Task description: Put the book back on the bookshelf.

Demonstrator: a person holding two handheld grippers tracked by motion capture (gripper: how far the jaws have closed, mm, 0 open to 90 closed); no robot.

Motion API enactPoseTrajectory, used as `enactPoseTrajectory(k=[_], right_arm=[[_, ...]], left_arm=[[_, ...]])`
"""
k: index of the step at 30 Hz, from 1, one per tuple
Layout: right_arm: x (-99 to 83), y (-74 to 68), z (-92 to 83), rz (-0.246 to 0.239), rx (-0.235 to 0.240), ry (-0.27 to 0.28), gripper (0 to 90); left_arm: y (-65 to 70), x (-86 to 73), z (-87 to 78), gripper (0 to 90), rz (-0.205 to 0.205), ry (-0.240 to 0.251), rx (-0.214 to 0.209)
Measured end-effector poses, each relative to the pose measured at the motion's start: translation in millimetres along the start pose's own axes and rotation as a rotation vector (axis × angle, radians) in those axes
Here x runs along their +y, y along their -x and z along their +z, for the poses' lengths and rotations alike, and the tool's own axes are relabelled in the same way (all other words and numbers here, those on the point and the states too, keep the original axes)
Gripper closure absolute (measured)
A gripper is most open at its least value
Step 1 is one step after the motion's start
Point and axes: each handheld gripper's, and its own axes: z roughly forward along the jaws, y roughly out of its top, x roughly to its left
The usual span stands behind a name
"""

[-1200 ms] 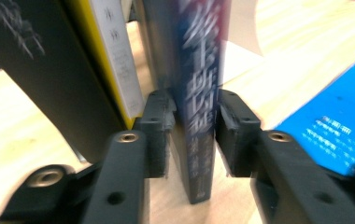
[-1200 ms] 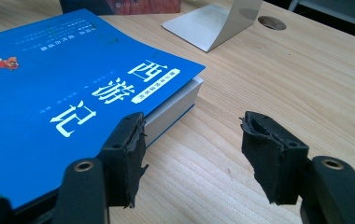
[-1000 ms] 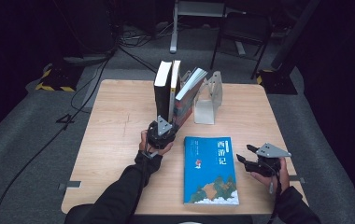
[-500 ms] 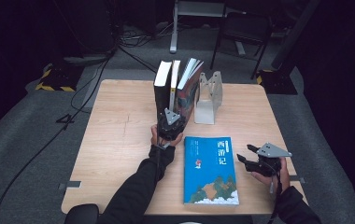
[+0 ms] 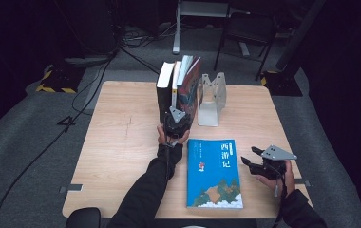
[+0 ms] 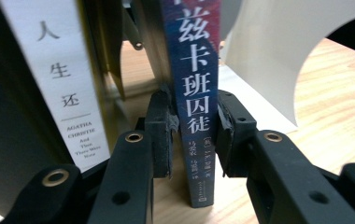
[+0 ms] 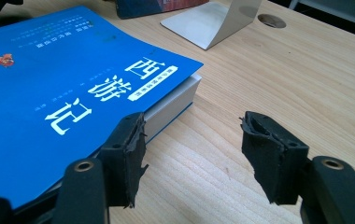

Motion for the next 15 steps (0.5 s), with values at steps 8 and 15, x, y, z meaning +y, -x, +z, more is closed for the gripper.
enactPoseTrajectory(k=[8, 15], right_arm=[[-0.1, 0.3, -0.1, 0.002, -0.002, 0.0, 40.2], [0.1, 0.4, -0.8, 0.0, -0.002, 0.001, 40.2]], left_arm=[[0.5, 3.0, 4.8, 68.9, 0.021, -0.003, 0.017], [0.4, 3.0, 6.5, 68.4, 0.016, 0.0, 0.018]])
